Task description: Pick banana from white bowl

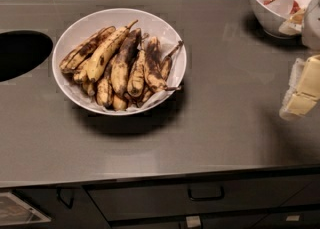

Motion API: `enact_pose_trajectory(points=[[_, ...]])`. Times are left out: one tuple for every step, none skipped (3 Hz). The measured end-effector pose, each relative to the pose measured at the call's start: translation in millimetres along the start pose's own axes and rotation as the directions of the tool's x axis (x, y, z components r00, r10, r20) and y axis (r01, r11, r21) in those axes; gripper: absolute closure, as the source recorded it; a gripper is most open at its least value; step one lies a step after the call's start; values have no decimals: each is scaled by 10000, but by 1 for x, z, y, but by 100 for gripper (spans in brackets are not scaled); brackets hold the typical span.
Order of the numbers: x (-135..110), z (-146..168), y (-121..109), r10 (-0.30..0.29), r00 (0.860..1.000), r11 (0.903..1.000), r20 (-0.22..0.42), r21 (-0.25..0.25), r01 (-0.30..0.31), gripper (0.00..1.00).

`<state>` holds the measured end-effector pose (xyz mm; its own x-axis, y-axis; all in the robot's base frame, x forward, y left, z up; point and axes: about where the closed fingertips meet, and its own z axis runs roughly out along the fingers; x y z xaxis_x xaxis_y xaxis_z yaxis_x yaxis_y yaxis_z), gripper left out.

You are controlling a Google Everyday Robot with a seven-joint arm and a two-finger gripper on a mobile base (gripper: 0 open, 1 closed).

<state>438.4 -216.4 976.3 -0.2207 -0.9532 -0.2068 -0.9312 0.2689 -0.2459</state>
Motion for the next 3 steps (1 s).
enact_pose_trajectory(points=[[-3, -1, -2, -73, 10000, 10000, 33, 40, 73, 0], [-26, 0, -10, -687, 9967, 9976, 424, 128, 682, 0], [-55, 6, -22, -1575, 9843, 9875, 793, 207, 1563, 0]])
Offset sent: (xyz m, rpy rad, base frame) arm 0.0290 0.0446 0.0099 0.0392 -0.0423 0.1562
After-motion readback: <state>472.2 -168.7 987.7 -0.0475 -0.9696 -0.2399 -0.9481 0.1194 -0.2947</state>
